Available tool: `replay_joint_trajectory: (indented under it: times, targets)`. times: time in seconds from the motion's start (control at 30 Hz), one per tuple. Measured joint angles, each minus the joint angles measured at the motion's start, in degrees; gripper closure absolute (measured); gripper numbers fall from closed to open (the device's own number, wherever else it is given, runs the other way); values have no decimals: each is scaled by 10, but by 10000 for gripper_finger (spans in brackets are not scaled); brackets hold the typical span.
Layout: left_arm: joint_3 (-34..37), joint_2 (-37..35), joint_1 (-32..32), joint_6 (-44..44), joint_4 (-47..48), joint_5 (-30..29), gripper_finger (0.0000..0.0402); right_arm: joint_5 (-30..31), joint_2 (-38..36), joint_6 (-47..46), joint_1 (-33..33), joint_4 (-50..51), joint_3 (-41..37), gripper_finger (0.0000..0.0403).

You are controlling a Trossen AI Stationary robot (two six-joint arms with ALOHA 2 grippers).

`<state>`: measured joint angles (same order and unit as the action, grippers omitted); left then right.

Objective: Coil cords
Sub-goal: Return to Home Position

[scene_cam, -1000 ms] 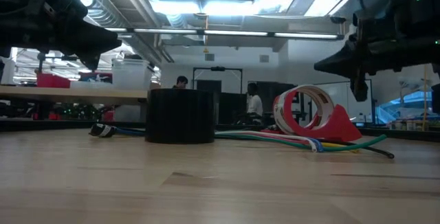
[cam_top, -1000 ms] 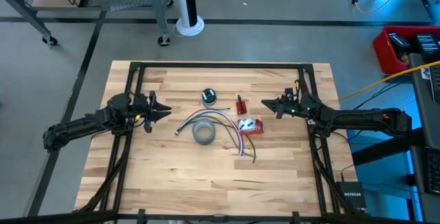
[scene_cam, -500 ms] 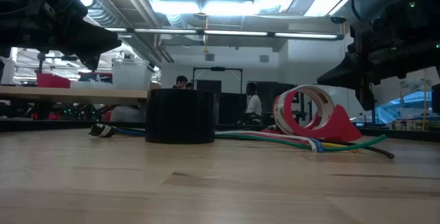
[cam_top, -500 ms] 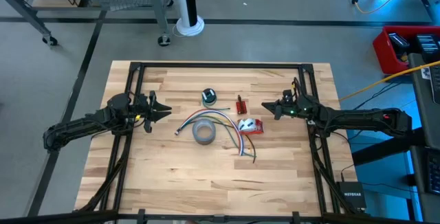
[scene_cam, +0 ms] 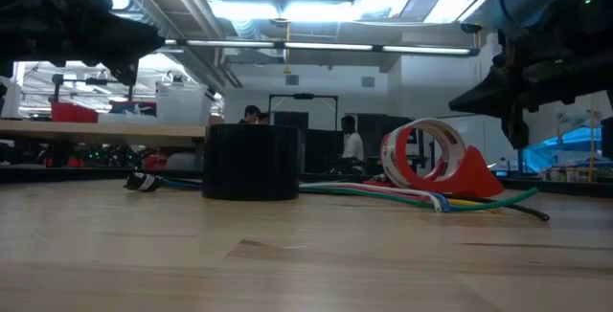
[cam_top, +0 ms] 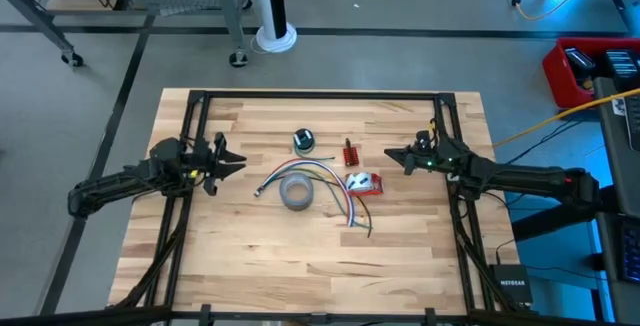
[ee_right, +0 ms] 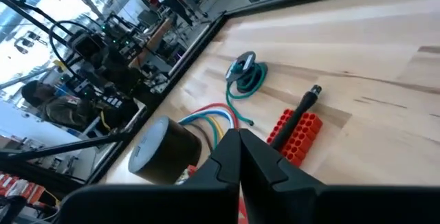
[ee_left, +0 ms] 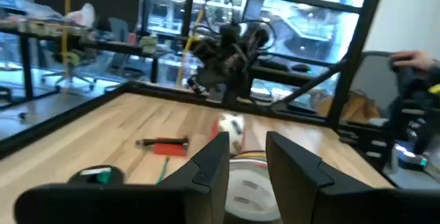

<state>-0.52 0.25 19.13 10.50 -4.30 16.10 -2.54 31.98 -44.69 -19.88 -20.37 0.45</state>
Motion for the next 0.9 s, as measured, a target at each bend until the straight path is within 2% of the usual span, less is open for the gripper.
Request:
replay_joint_trajectory:
  times: [0.23, 0.43, 0.77, 0.9]
  targets:
    - [0, 0, -31, 0, 4, 0, 314, -1, -132, 0, 0, 97, 0, 400]
    - [0, 0, -42, 0, 11, 0, 314, -4, -225, 0, 0, 136, 0, 400]
    - [0, 0, -42, 0, 12, -1, 314, -6, -312, 0, 0, 138, 0, 400]
    - [0, 0, -42, 0, 12, -1, 314, -6, -319, 0, 0, 141, -1, 400]
